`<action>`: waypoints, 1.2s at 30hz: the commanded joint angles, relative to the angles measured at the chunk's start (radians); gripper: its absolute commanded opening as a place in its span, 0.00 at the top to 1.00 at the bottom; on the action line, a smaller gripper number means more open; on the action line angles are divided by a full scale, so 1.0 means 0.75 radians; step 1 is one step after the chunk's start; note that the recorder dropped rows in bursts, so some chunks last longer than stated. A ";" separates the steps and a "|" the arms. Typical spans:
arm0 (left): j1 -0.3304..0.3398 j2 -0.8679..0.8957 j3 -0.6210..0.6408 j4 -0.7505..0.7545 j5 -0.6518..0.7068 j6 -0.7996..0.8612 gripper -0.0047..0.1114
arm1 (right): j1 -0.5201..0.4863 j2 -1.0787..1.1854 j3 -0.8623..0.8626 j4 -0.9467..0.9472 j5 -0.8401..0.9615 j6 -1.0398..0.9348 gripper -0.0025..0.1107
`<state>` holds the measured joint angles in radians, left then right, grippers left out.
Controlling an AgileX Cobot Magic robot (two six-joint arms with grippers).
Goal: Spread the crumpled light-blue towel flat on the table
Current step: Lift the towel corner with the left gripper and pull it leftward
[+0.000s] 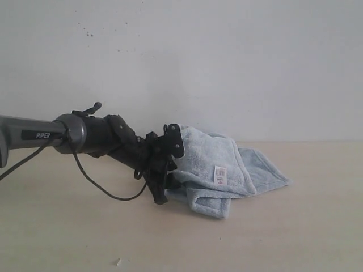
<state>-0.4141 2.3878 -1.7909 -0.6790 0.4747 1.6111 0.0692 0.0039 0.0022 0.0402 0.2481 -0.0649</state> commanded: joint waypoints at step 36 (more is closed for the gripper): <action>-0.001 -0.788 0.479 -0.097 -0.101 -1.108 0.93 | 0.000 -0.005 -0.003 0.002 -0.014 0.004 0.98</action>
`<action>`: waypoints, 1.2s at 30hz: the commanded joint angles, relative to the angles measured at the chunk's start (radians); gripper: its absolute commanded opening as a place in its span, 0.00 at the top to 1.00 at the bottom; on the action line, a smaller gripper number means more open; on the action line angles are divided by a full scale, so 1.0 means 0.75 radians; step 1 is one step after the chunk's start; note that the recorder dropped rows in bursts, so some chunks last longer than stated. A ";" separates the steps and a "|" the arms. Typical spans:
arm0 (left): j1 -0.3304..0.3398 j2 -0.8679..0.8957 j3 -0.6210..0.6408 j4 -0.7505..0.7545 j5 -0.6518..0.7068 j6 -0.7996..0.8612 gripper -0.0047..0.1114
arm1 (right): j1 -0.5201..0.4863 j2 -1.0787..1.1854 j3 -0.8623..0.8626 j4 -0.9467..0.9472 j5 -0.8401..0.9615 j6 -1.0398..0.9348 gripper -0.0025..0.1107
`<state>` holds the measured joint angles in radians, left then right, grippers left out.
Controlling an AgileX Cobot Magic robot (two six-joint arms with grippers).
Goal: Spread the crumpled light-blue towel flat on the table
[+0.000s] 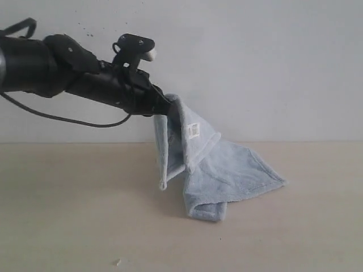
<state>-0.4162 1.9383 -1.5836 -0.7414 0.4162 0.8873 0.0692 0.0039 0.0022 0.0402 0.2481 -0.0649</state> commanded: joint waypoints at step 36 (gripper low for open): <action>0.115 -1.424 1.129 0.143 -0.091 -0.441 0.93 | 0.278 2.086 -1.410 0.550 0.835 -0.559 0.98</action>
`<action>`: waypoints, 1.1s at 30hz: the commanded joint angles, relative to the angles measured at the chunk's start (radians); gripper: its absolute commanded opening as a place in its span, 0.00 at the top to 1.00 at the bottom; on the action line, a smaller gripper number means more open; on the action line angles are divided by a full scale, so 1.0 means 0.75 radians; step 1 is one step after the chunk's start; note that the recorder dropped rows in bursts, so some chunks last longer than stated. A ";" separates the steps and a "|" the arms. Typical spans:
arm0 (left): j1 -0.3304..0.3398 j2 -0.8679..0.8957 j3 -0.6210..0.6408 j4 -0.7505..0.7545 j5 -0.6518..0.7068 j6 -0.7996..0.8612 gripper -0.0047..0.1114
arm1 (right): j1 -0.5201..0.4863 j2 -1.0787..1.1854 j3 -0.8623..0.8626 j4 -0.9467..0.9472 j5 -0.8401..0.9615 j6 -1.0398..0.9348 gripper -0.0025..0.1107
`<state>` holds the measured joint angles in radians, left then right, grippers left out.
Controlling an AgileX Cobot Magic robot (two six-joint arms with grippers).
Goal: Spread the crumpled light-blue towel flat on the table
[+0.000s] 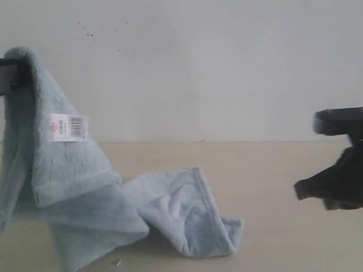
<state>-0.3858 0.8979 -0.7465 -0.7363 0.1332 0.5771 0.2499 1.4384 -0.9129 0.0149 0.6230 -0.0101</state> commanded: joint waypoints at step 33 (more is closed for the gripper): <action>0.183 0.070 0.050 0.609 0.578 -0.292 0.93 | 0.161 0.980 -0.762 0.978 0.297 -1.049 0.59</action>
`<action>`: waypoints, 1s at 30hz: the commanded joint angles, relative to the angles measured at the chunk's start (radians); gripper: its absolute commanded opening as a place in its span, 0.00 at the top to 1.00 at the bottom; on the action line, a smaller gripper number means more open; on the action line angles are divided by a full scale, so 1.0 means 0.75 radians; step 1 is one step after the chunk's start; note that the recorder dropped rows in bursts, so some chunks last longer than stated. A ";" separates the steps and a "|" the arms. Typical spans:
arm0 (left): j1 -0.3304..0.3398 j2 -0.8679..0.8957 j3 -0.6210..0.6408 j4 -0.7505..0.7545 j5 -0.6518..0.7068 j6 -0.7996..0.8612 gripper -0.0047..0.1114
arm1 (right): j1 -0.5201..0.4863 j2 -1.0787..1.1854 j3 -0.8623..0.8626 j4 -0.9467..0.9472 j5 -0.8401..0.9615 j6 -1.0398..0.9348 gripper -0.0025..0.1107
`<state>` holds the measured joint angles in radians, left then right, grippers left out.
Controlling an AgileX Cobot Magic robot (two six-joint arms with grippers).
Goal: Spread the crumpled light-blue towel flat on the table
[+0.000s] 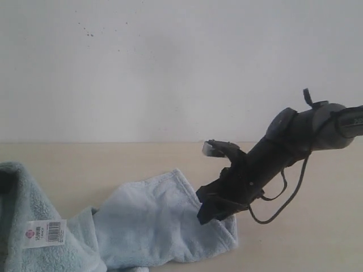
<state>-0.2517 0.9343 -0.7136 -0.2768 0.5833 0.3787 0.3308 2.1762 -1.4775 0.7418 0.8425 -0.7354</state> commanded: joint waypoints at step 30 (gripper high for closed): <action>0.004 0.056 0.006 0.256 -0.077 -0.168 0.93 | 0.078 -0.992 0.034 -1.627 0.505 1.041 0.98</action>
<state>-0.2517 0.8943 -0.7120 -0.0910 0.5179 0.2652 0.3899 1.4160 -1.4783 -0.4603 1.2209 0.0000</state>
